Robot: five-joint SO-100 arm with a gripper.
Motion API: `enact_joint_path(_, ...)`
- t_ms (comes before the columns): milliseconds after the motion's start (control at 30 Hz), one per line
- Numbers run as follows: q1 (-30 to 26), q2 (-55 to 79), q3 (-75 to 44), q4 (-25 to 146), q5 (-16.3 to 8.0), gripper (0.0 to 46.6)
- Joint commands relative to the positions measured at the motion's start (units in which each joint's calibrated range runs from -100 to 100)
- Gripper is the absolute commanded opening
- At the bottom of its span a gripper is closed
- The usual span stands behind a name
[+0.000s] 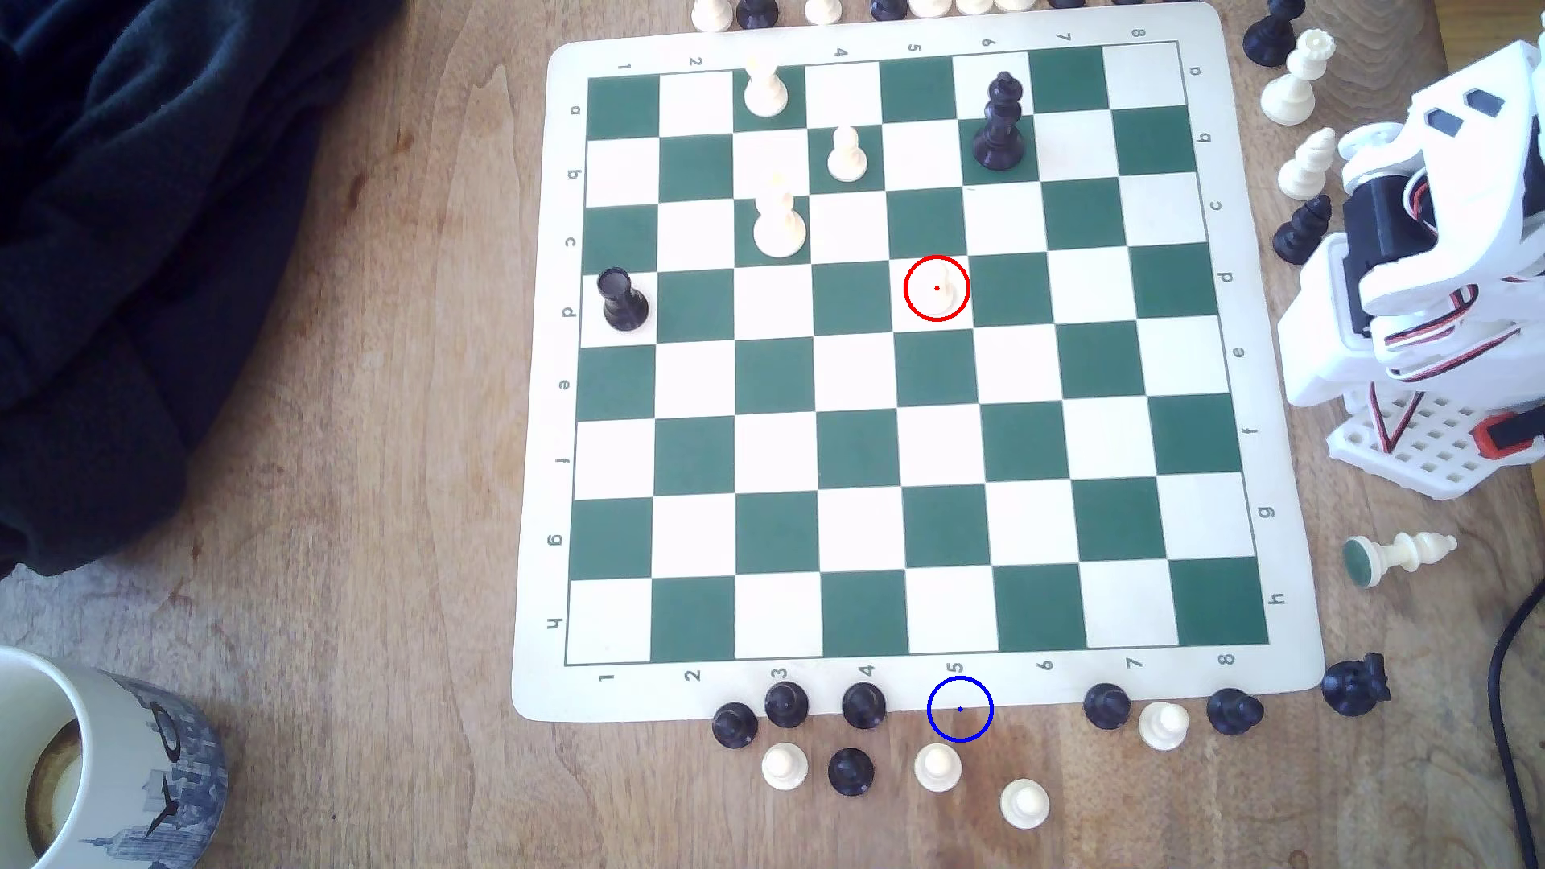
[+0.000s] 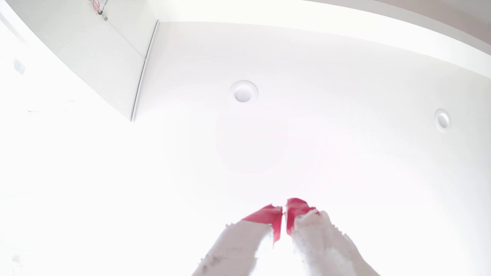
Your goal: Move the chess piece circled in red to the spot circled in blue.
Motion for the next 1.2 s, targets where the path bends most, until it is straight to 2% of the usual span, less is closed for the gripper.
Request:
enact_joint_path(0, 0.21, -0.2, 1.36, -0.79, 0.1, 0.2)
enact_joint_path(333, 1.46, -0.2, 1.36, 13.38, 0.1, 0.2)
enact_joint_path(600, 6.0, -0.2, 0.99, 38.2, 0.05, 0.2)
enact_joint_path(767, 8.19, -0.2, -3.54, 60.64, -0.24, 0.2)
enact_joint_path(1000, 11.32, -0.11, -14.69, 102.65, -0.44, 0.2)
enact_joint_path(1067, 12.25, -0.11, -16.32, 109.86, -2.15, 0.2)
enact_joint_path(1100, 12.88, -0.03, -20.22, 121.65, -1.95, 0.2)
enact_joint_path(1167, 13.58, 1.84, -23.94, 128.94, -1.66, 0.2)
